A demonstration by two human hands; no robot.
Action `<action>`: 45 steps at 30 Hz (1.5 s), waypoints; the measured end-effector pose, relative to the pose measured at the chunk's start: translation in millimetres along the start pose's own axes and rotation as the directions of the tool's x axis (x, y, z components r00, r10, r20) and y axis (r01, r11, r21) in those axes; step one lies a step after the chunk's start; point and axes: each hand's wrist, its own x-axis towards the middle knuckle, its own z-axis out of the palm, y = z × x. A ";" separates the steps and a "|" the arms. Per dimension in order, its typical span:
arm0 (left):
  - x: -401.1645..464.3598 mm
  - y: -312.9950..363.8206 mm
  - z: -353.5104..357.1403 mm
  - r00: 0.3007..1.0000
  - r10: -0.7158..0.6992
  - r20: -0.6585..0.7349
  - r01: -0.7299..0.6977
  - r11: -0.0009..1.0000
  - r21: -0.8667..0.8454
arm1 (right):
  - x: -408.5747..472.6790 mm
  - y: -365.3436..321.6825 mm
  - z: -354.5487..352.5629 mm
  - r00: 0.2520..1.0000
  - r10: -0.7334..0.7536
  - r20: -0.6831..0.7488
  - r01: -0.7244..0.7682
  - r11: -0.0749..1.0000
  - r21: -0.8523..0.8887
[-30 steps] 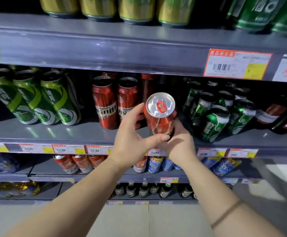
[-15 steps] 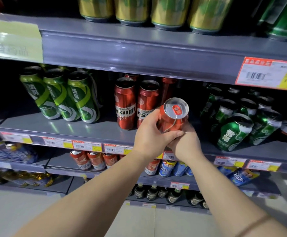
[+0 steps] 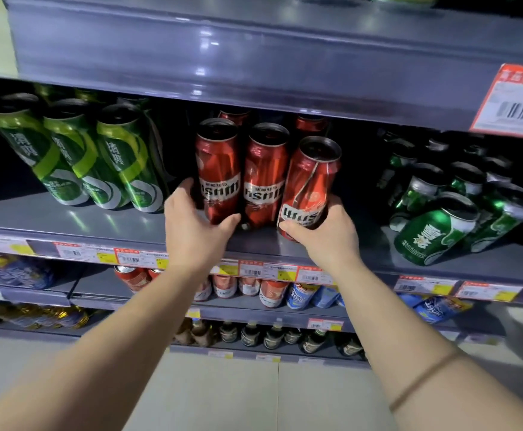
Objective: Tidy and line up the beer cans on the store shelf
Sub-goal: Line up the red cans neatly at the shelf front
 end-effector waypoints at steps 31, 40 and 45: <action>18.5 -14.8 4.1 0.991 -0.077 0.110 0.048 0.967 0.249 | 11.0 0.0 13.9 0.997 0.072 -0.029 -0.073 0.997 -0.035; 9.6 -11.2 5.8 0.997 -0.044 0.064 0.026 0.966 0.255 | -16.0 12.8 12.0 0.993 -0.004 -0.118 0.006 1.000 0.021; -32.6 -0.8 16.6 0.974 0.226 -0.028 -0.216 0.956 0.201 | -31.2 25.9 3.3 0.988 -0.022 -0.154 0.028 0.999 0.033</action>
